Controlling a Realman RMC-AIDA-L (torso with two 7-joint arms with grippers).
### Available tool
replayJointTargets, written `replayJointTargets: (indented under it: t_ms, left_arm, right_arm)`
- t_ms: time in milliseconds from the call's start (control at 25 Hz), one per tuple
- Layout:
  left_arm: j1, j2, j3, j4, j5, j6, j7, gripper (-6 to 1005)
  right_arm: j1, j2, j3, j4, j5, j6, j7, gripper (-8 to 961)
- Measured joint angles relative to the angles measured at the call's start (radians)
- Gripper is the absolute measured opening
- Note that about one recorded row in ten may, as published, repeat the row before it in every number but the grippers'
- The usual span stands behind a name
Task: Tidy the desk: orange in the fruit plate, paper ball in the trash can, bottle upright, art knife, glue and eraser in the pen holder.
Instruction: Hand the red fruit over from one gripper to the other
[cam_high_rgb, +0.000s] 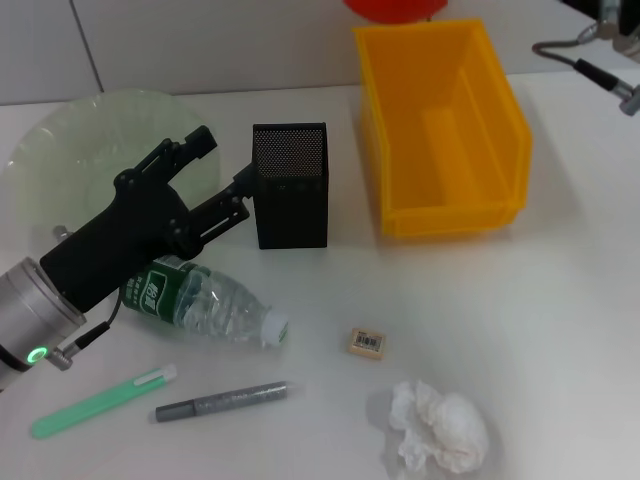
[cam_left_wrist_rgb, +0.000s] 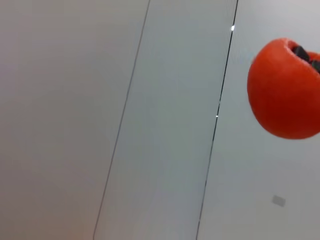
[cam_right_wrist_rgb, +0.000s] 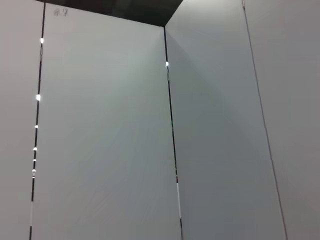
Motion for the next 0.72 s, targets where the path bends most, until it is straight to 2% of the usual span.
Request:
replayJointTargets:
  t_ms: [360,720]
  left_arm:
    - [-0.009,0.000,0.044,0.010,0.000,0.021,0.034,827]
    - [-0.019,0.000,0.052,0.001,-0.030,0.022,0.029,827]
  right_arm:
    - [0.051,-0.002,-0.053,0.087,-0.053,-0.008,0.010,49]
    - [0.107,0.000,-0.103,0.128,-0.200,-0.002,0.019,55]
